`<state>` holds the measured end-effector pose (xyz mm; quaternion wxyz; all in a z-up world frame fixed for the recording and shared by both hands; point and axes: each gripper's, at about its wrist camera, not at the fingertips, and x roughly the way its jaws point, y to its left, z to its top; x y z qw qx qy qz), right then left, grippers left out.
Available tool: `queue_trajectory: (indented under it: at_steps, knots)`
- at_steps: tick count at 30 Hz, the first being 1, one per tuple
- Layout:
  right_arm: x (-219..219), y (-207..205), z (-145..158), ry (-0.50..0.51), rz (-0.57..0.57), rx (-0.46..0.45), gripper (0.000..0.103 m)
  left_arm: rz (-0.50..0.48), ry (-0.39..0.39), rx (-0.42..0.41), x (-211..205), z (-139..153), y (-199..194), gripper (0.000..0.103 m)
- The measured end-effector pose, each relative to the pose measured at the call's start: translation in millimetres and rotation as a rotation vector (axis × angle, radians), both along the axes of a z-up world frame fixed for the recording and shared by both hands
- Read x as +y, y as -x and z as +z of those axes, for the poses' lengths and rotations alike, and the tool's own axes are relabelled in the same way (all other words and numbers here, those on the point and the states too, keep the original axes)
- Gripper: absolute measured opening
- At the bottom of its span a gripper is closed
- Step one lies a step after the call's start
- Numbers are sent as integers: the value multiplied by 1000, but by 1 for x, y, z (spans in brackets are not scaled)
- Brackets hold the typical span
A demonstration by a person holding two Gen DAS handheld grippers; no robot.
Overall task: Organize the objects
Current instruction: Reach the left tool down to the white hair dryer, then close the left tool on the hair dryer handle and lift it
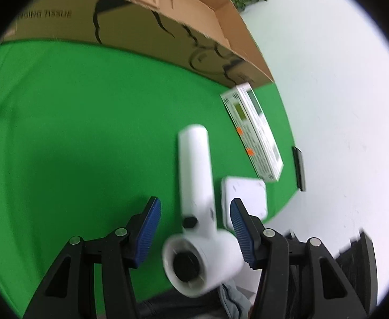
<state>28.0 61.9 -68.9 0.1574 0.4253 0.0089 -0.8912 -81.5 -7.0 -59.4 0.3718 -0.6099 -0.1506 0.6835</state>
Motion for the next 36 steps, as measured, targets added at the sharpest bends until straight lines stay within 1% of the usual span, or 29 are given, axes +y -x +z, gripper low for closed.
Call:
queue_trajectory:
  at_steps: [1, 3, 4, 5, 7, 10, 13, 16, 18, 19, 21, 23, 27, 28, 30, 31, 33, 35, 36]
  knots:
    - [-5, 1, -1, -23, -5, 7, 99, 0, 15, 1, 2, 1, 2, 52]
    - [-15, 4, -7, -96, -23, 7, 88, -11, 37, -6, 5, -2, 7, 52]
    - [-19, 7, -10, -143, -39, 8, 77, -16, 42, -16, 5, -5, 8, 52]
    - [-21, 8, -13, -163, -41, 4, 74, -25, 45, -19, 5, -6, 9, 52]
    - [-18, 11, -13, -145, -43, 5, 74, -48, 44, -18, 8, -8, 8, 52]
    - [-20, 21, -13, -157, -18, 32, 73, -56, 35, -24, 8, -9, 11, 52]
    - [-21, 26, -8, -193, 45, 99, 73, -57, 39, -22, 6, -8, 18, 53]
    - [-21, 28, -1, -180, 92, 133, 73, -54, 16, -29, 5, -7, 24, 52]
    - [-16, 30, 2, -161, 87, 124, 73, -48, 30, -23, 5, -7, 27, 52]
    - [-13, 30, 3, -149, 66, 112, 75, -47, 32, -27, 7, -8, 29, 52]
    - [-5, 33, 1, -104, 26, 58, 77, -50, 20, -47, 10, -12, 33, 52]
    - [-2, 33, 0, -70, -5, 27, 79, -56, 24, -51, 13, -12, 36, 52]
    - [-3, 36, -12, -79, -45, -40, 79, -89, 22, -68, 23, -12, 39, 52]
    - [-5, 34, -15, -89, -55, -55, 78, -98, 22, -74, 26, -12, 40, 52]
    - [-9, 33, -22, -132, -82, -66, 64, -110, 20, -83, 30, -13, 40, 52]
    - [-10, 32, -22, -134, -85, -58, 62, -116, 20, -83, 32, -13, 39, 50]
    - [-10, 29, -21, -139, -96, -49, 61, -122, 34, -62, 34, -12, 37, 47]
    - [-11, 26, -20, -159, -103, -33, 59, -123, 48, -47, 32, -11, 35, 40]
    - [-12, 24, -20, -173, -101, -24, 59, -120, 57, -38, 31, -11, 34, 34]
